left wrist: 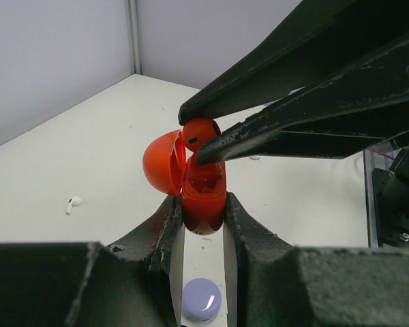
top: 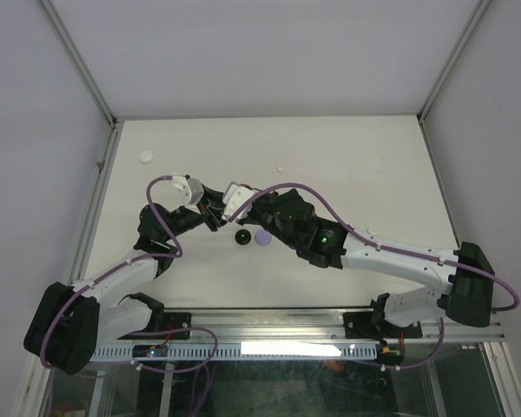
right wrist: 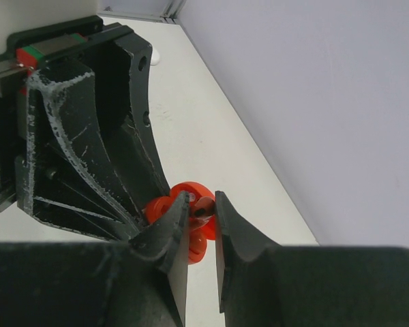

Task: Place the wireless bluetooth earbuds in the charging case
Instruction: Place the earbud in the charging case.

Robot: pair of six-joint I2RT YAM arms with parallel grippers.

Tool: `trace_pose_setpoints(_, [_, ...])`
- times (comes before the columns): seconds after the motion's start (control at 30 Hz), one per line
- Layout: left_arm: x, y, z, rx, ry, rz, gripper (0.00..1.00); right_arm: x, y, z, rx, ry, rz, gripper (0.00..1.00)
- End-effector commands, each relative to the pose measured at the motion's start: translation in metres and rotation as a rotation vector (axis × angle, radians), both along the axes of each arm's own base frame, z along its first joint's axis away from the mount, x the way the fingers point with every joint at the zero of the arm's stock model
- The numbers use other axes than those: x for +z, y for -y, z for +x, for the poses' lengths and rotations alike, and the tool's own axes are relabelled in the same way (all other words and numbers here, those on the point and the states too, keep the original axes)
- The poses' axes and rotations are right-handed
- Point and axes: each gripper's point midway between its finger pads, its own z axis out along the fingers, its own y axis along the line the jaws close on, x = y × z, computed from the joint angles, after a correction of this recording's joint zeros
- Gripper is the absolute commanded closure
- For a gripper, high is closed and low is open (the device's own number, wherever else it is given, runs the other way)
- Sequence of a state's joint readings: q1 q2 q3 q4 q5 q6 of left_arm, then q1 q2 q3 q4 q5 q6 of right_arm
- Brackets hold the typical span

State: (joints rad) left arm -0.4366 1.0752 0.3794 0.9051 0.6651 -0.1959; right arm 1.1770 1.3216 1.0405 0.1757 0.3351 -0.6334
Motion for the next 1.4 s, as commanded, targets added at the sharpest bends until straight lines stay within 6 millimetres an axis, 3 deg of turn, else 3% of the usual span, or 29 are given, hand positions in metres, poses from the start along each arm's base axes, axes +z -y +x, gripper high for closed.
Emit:
trace_pose_setpoints(0.0, [0.033,-0.002,-0.002,-0.008,0.091,-0.049,1.00,0.015,-0.004,-0.008,0.037,0.006,0.056,0.85])
trace_pose_setpoints(0.7, [0.031,-0.009,0.013,0.081,0.022,-0.081,1.00,0.010,0.002,-0.020,0.064,-0.044,0.046,0.83])
trace_pose_setpoints(0.97, [0.030,-0.009,0.015,0.088,0.018,-0.082,1.00,0.009,0.008,-0.012,0.005,-0.030,0.023,0.83])
trace_pose_setpoints(1.37, [0.029,-0.009,0.016,0.095,0.031,-0.071,1.00,0.006,0.000,-0.012,0.008,-0.072,0.007,0.83])
